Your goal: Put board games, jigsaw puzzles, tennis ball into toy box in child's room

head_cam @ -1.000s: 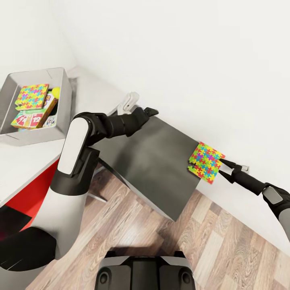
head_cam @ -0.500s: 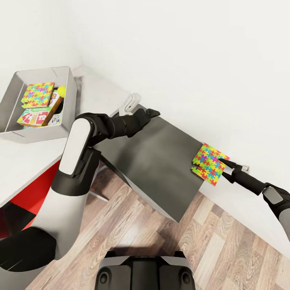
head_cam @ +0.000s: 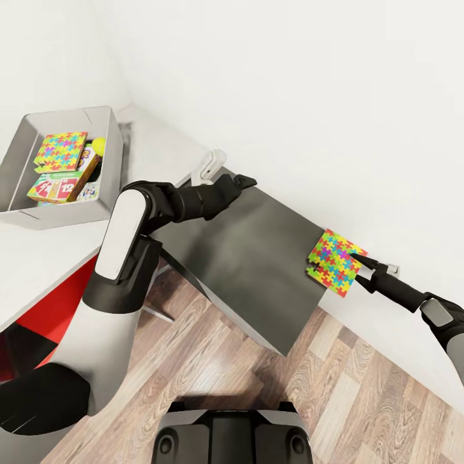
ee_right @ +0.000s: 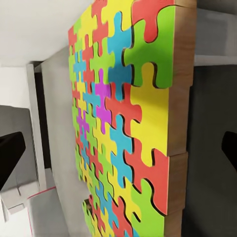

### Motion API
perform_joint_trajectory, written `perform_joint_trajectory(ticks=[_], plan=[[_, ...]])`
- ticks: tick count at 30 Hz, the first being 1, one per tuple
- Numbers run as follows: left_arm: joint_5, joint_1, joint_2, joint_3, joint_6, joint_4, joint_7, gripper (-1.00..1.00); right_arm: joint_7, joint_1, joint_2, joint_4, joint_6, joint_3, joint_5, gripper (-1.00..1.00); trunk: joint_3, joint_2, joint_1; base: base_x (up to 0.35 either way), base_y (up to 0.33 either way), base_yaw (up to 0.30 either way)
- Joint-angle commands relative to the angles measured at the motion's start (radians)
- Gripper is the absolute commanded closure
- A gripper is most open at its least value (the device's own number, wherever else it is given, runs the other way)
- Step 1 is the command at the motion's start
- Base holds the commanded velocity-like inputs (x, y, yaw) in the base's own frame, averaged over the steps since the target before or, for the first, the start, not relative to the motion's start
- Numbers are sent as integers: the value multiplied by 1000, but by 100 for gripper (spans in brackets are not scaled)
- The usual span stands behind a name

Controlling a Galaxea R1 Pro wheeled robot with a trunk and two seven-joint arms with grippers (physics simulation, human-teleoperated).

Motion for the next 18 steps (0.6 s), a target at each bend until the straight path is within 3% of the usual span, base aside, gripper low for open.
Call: perform_joint_trajectory(ticks=[1,18], plan=[[9,-1,0,1,1,-1,10,-100,1,-1,0,1,6,0,-4,-100,-1,-2,1,0,0,3],[9,-1,0,0,1,0,10,-100,1,-1,-1,1,10,0,-4,-100,-1,-2,1,0,0,1]])
